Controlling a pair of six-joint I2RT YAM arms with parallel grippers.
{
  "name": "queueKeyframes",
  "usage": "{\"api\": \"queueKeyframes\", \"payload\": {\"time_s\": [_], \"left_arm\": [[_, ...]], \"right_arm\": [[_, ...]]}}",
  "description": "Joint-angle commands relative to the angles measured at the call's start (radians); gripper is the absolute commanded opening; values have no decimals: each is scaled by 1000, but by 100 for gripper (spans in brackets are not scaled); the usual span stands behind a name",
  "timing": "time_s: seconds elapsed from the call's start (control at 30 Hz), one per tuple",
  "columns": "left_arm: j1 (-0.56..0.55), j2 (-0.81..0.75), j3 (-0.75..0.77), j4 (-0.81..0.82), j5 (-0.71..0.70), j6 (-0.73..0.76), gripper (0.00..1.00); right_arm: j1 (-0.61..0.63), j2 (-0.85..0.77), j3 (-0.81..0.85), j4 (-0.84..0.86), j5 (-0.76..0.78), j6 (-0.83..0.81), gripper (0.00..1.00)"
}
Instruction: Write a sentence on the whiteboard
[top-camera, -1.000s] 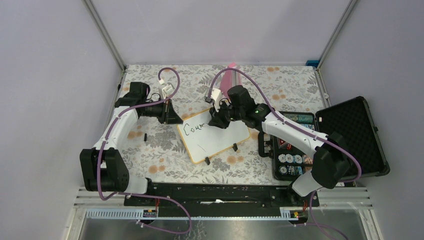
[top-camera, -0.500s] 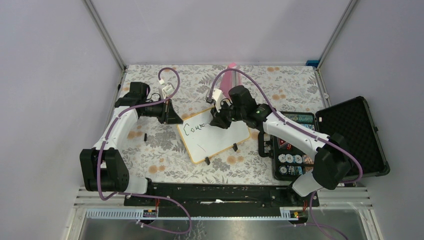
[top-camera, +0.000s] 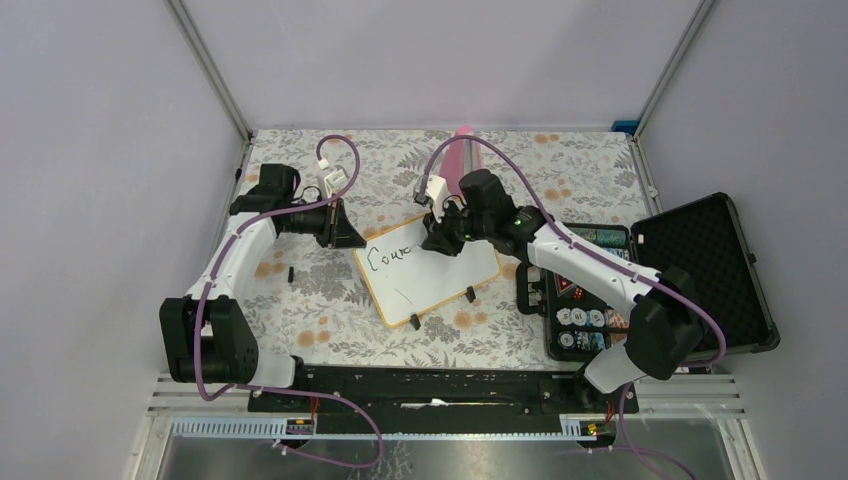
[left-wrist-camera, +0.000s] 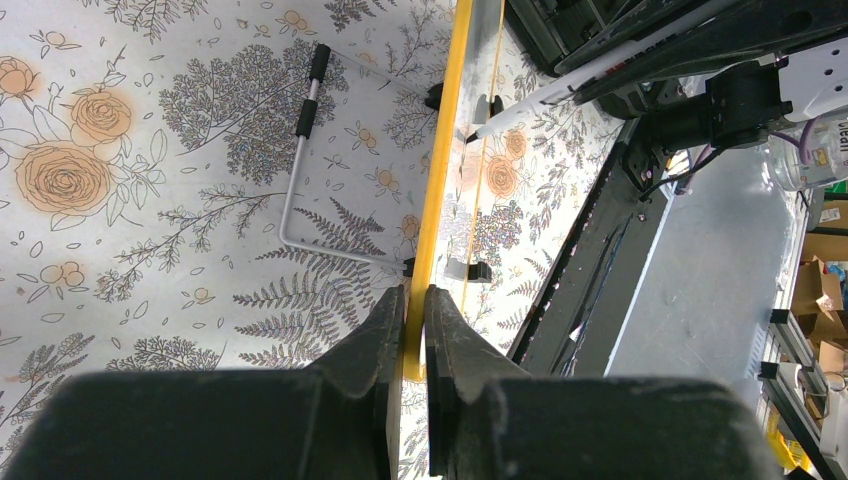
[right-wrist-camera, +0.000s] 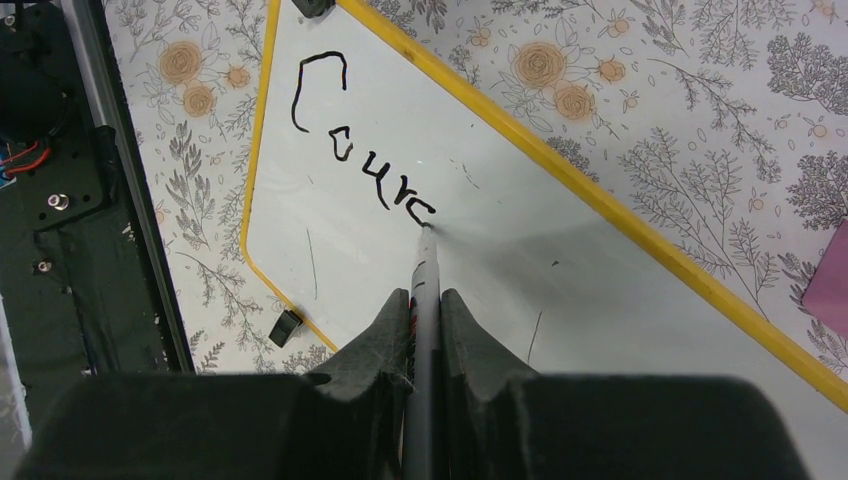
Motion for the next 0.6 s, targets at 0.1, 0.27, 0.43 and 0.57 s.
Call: {"api": "queueKeyframes", "payload": {"time_s": [0.1,0.27,0.43,0.57], "left_arm": [[4,-18,-5,12,-8,13,0],[3,-15,-4,12,-8,13,0],[4,-15,-4,13,-10,14,0],[4,-15,-2,12,-10,13,0]], "right_arm": [[-19,-3,59,36,36,1,0],[-18,3,62,34,25,4,0],[-18,4,37,32,15,0,0],[-19,0,14,21,5,-9,0]]}}
